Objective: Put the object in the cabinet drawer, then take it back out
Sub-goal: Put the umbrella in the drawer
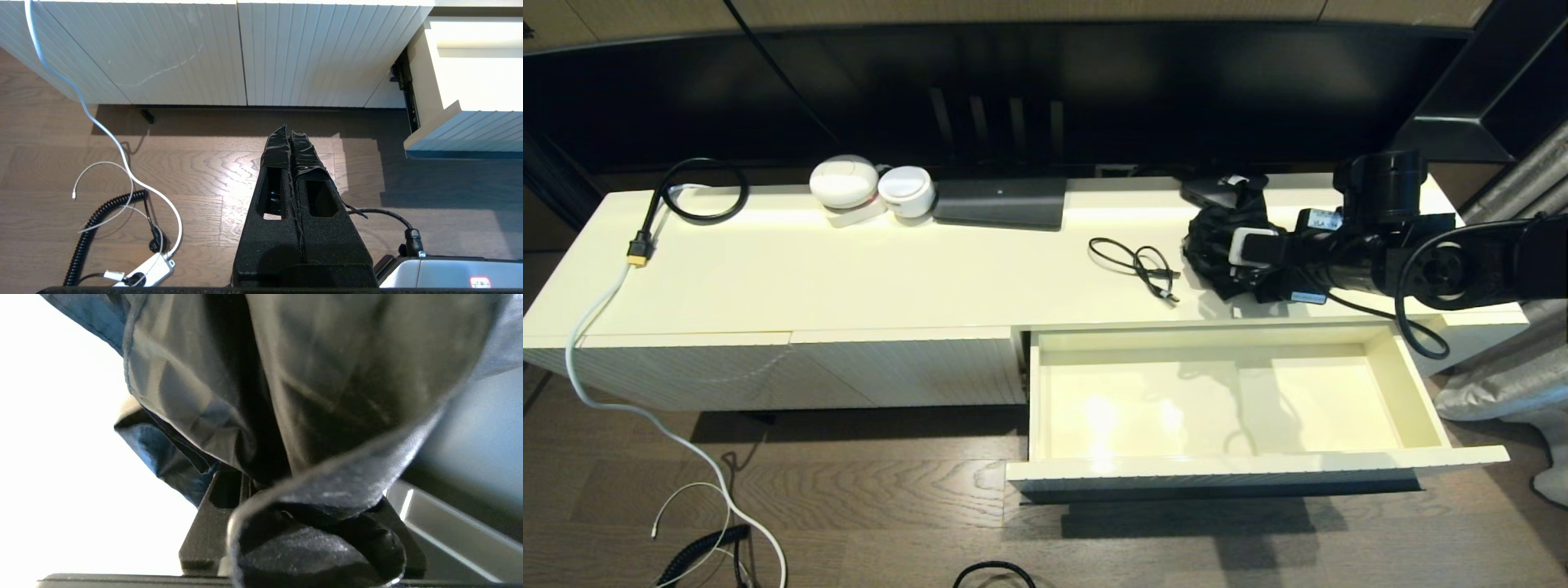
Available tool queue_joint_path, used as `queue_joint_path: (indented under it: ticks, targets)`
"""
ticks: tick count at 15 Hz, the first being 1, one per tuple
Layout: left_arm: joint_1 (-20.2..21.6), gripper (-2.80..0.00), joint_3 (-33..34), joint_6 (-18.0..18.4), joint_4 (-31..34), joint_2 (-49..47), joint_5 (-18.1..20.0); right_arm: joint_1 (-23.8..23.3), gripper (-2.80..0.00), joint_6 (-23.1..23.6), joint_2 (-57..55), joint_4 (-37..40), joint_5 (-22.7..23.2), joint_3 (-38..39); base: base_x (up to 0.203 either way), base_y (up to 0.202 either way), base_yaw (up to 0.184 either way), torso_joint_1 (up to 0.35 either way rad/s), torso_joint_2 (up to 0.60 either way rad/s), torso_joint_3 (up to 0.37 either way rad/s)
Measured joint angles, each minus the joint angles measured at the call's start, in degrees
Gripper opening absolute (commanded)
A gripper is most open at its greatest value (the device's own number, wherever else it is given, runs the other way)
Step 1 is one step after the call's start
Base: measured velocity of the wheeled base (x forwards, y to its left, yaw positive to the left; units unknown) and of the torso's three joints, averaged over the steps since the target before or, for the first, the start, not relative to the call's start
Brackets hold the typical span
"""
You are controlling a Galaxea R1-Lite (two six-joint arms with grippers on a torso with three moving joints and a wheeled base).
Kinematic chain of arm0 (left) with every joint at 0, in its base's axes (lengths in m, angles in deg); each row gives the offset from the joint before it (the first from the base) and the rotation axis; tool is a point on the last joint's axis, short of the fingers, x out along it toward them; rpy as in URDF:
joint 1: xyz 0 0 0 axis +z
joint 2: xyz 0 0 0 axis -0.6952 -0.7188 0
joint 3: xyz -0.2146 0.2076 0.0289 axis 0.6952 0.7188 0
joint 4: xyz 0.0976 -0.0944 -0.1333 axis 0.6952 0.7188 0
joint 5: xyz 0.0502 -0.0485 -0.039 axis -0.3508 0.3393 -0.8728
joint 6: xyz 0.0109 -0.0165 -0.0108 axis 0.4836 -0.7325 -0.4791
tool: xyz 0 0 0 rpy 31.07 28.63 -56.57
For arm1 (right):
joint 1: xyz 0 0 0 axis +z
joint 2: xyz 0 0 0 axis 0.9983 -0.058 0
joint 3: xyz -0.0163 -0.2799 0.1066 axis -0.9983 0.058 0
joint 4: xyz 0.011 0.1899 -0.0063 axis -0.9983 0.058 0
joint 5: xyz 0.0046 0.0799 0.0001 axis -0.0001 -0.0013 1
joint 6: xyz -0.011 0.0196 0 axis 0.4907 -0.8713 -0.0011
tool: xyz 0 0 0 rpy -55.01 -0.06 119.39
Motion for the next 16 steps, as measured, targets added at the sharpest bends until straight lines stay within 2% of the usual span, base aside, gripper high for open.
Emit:
queue_joint_path:
  ticks: [3,8,12,16]
  targets:
    - [0.00,-2.80,0.00,-0.01,-0.02,0.00,-0.02,0.27,-2.80,-0.85,3.21,0.66,-0.60,0.17,0.000,0.000,0.000,0.000,0.00,0.000]
    - [0.00,-2.80,0.00,-0.01,-0.01,0.00,0.02,1.07,-2.80,-1.06,11.99,7.46,-0.72,2.12,0.000,0.000,0.000,0.000,0.00,0.000]
    - [0.00,-2.80,0.00,0.01,-0.02,0.00,0.01,4.76,-2.80,-6.39,20.55,12.43,-0.73,11.00,0.000,0.000,0.000,0.000,0.00,0.000]
    - [0.00,-2.80,0.00,-0.01,-0.02,0.00,0.02,9.45,-2.80,-9.77,26.29,13.48,-0.71,20.42,0.000,0.000,0.000,0.000,0.00,0.000]
